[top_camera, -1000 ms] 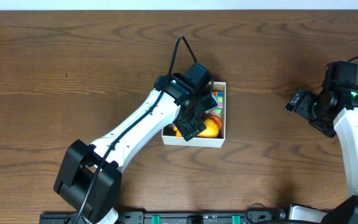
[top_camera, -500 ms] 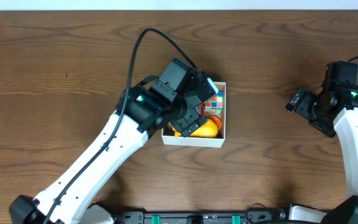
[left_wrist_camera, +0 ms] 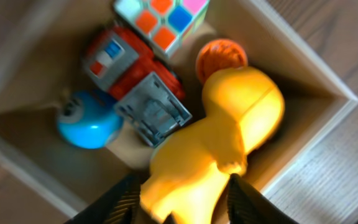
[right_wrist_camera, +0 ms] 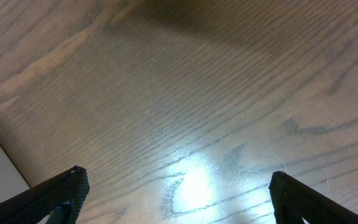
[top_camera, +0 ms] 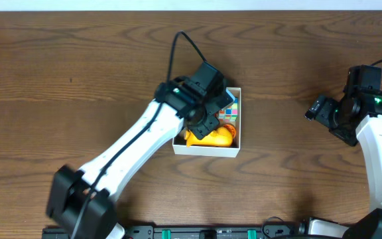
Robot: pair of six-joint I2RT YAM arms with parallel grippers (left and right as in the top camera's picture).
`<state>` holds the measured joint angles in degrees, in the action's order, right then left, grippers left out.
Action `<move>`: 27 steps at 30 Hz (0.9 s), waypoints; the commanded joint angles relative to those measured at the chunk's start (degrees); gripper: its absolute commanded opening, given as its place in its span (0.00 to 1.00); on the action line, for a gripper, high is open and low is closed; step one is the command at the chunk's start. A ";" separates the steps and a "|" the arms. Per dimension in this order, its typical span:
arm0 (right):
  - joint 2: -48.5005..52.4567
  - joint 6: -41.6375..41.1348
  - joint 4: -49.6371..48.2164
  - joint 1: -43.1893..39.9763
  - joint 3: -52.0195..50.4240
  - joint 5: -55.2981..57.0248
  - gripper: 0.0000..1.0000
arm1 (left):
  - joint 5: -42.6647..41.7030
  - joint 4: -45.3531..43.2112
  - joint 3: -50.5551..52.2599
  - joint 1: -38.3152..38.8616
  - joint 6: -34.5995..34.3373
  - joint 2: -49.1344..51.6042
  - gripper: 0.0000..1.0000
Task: Pack container
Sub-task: 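Lower the yellow figure into the box front and open the left gripper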
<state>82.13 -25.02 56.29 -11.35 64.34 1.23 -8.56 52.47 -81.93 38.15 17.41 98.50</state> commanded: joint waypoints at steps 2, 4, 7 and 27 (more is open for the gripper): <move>0.39 0.90 0.07 -0.35 -0.07 0.04 0.96 | 0.39 1.27 0.72 0.07 -0.63 4.48 0.29; 0.39 0.90 0.04 -0.35 -0.07 0.04 0.96 | 0.37 1.66 0.72 0.07 -0.85 6.14 0.24; 0.39 0.90 0.04 -0.37 -0.07 0.04 0.96 | 0.37 1.68 0.72 0.07 -1.07 7.63 0.19; 0.39 0.90 0.09 -0.35 -0.07 0.04 0.96 | 0.39 2.75 1.09 0.07 -1.90 8.44 0.19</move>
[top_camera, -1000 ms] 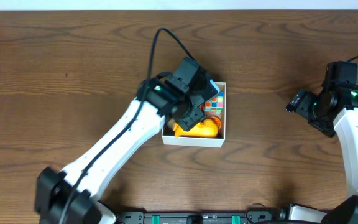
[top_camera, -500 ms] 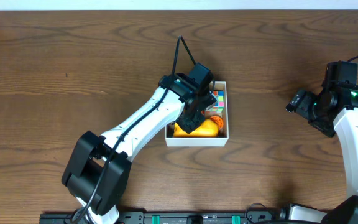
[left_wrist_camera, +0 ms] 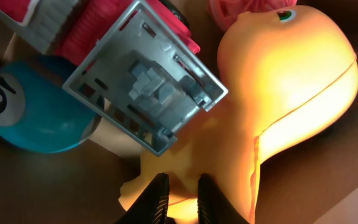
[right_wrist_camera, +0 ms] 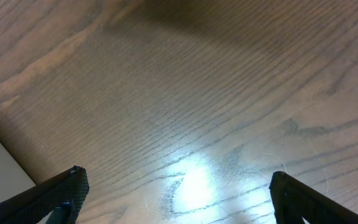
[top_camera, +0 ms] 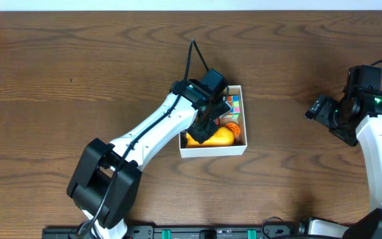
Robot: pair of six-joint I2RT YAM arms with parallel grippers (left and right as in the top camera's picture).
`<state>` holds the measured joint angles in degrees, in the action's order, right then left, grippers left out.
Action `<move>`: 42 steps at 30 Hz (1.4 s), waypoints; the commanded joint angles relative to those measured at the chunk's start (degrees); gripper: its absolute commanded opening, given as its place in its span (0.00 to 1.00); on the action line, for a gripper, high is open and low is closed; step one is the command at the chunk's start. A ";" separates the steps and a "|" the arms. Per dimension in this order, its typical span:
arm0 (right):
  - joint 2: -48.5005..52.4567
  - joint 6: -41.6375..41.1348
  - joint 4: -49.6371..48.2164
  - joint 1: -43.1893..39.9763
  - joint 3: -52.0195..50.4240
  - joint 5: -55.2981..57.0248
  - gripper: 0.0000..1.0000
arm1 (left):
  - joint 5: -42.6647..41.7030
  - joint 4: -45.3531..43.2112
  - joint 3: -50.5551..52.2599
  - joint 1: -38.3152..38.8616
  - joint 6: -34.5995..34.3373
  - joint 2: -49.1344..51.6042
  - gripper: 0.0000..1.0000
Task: Pack container
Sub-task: 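Lower the yellow figure into the box front and open the left gripper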
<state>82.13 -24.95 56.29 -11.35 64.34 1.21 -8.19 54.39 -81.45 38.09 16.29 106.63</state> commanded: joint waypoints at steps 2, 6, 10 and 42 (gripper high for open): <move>0.39 0.83 0.09 -0.37 -0.07 0.04 0.96 | 0.02 1.01 0.61 0.13 -0.81 0.35 0.19; 0.39 0.83 0.09 -0.35 -0.07 0.04 0.96 | 0.02 1.05 0.66 0.13 -1.20 0.37 0.19; 0.39 0.83 0.09 -0.35 -0.07 0.04 0.97 | 0.02 0.98 0.92 0.13 -1.18 0.44 0.19; 0.39 1.44 0.28 -0.35 -0.07 0.00 0.97 | 8.24 -0.87 0.79 0.07 -1.18 -7.89 0.98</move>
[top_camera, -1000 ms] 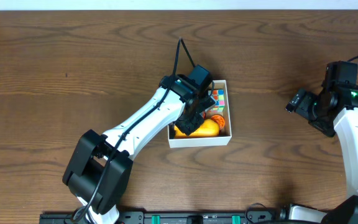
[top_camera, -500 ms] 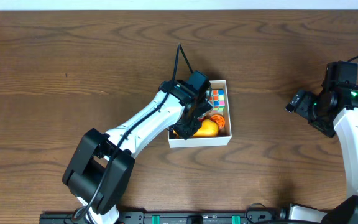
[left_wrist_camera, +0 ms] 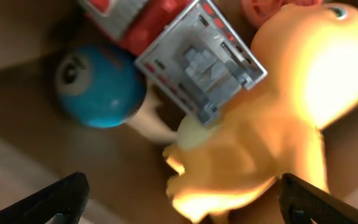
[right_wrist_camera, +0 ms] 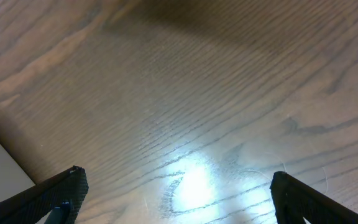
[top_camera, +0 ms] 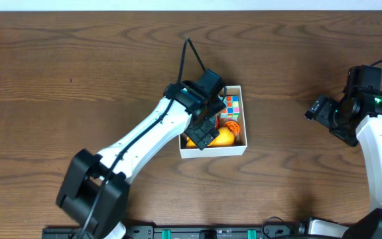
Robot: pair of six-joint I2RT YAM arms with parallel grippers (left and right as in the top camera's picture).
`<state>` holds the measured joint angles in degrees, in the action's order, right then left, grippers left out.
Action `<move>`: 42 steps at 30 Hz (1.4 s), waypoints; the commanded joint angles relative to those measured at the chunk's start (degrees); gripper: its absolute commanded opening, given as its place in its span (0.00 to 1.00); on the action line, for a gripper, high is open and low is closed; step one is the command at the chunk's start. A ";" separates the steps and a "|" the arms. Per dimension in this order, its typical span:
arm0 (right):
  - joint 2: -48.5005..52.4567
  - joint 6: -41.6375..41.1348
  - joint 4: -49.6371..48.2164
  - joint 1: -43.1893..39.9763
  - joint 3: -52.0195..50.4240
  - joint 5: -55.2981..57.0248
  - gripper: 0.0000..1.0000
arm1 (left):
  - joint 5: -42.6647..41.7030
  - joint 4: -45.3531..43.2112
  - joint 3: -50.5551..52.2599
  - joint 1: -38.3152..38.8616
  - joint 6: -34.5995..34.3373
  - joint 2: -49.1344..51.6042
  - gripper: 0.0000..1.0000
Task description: Pack container
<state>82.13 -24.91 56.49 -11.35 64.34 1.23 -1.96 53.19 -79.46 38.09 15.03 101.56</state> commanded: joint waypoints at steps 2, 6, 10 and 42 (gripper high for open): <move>0.39 2.34 0.07 -0.35 -0.07 -0.04 0.95 | 2.03 0.33 -1.20 0.07 0.07 -4.46 0.98; 0.39 2.78 -0.09 -0.09 -0.07 -0.07 0.91 | 2.03 0.07 -1.20 -0.52 0.07 -8.02 0.98; 0.39 3.17 -0.17 0.15 -0.07 -0.07 0.91 | 2.05 0.28 -1.20 -3.04 -0.92 -10.75 0.98; 0.50 23.63 -31.17 15.26 -0.07 -0.37 0.99 | 5.57 -7.17 -1.20 -37.24 -20.59 -13.77 0.98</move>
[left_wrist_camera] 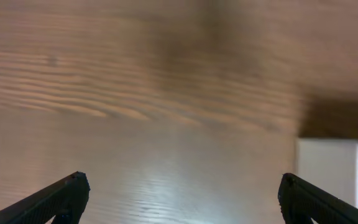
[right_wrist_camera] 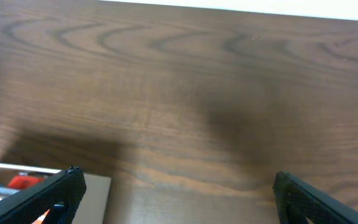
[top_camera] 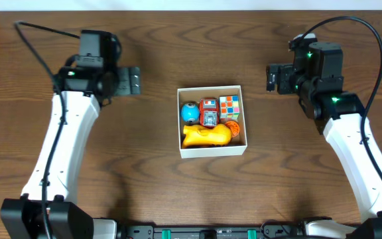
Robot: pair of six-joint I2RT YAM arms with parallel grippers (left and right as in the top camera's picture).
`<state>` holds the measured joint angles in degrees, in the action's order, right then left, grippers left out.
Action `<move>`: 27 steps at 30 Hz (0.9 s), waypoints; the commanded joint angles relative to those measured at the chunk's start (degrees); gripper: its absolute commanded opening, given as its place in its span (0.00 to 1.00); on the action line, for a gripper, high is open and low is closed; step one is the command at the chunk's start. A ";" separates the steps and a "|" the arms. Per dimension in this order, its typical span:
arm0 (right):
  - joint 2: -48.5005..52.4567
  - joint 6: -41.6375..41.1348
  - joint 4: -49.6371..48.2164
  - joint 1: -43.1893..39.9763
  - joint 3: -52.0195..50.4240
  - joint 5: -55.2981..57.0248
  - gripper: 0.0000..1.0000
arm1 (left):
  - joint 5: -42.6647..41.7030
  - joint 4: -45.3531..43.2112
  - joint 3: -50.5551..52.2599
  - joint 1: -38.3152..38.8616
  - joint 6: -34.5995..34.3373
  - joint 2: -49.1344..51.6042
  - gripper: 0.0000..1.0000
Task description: Pack container
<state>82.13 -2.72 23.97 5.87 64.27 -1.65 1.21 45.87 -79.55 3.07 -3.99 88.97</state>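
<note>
The white box sits mid-table. Inside lie a yellow animal toy, a blue ball, a red and grey toy truck, a colour cube and a small orange ball. My left gripper is open and empty over bare wood, up and left of the box; the left wrist view shows the box's wall at its right edge. My right gripper hangs open and empty up and right of the box, whose corner shows low left in the right wrist view.
Dark brown wooden table all round the box. A pale strip runs along the far edge. The arms' bases stand at the near edge.
My left gripper was open inside the box over the yellow toy; now it is off to the upper left. My right gripper has come from the right side to beside the box's far right corner.
First my left gripper's fingers flanked the yellow toy at the box. Then they were nearly together, low in the box against the toy. Then they stood wide open above it. Now the toy lies in the box and both grippers are away from it.
</note>
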 commanded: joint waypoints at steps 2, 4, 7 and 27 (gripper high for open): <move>-0.17 -0.04 4.79 -3.17 0.02 2.54 0.99 | 2.27 1.46 -1.11 -3.48 -2.38 -1.90 0.99; -1.70 -2.03 7.91 -4.17 0.00 2.99 0.99 | 2.27 2.56 -1.01 -3.96 -2.38 -3.41 0.99; -5.62 -4.52 10.43 -5.33 -0.02 4.44 0.99 | 2.27 2.91 -0.11 -4.02 -3.56 -7.76 0.99; -52.28 -8.37 15.21 -5.49 -27.45 5.95 0.99 | 1.18 5.31 29.22 -4.02 -13.73 -55.80 0.98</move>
<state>32.86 -7.99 38.70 0.64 40.27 3.66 2.31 50.98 -53.98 -0.93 -13.17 37.39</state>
